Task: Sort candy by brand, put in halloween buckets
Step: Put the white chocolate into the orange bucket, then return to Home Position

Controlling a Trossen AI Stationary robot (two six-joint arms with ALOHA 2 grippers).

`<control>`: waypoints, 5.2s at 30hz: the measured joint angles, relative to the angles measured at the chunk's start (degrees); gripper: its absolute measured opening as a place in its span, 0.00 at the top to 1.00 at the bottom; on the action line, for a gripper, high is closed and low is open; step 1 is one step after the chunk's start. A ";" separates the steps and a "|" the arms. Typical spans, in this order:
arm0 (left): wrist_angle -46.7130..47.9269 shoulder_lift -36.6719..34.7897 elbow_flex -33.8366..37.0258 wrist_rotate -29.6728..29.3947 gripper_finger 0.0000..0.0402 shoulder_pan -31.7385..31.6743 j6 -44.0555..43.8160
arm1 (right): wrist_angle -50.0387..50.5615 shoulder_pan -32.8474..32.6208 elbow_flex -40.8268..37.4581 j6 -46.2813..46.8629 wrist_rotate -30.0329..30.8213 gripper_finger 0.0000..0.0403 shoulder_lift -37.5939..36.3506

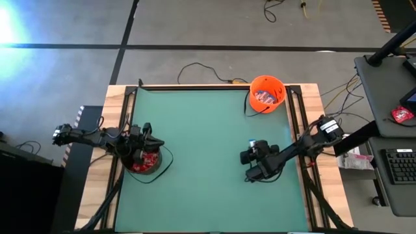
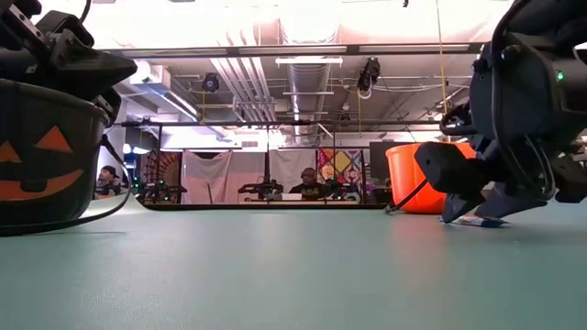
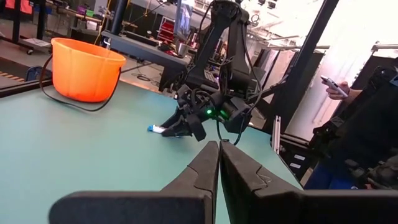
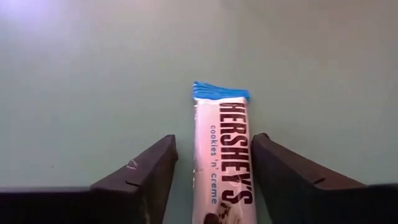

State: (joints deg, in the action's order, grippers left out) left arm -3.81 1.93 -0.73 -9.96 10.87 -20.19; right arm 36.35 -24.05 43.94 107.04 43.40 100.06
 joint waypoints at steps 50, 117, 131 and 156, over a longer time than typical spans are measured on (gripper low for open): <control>0.00 -0.02 -0.02 0.00 1.00 0.02 -0.02 | 38.12 24.99 23.14 -23.39 9.42 0.74 -24.84; -0.01 -0.03 -0.01 0.01 1.00 0.00 -0.02 | 16.92 40.87 6.21 -48.78 0.38 0.63 -53.87; -0.02 -0.04 -0.01 0.01 1.00 0.02 -0.02 | 8.08 20.45 -1.18 -53.67 13.40 0.72 -51.57; 0.00 -0.03 0.00 0.00 1.00 0.02 -0.02 | 5.39 2.39 -2.83 -68.78 14.67 0.79 -67.83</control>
State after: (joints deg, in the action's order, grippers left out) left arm -3.81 1.90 -0.73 -9.96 10.90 -20.21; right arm 41.74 -21.66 41.10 38.25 58.06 32.22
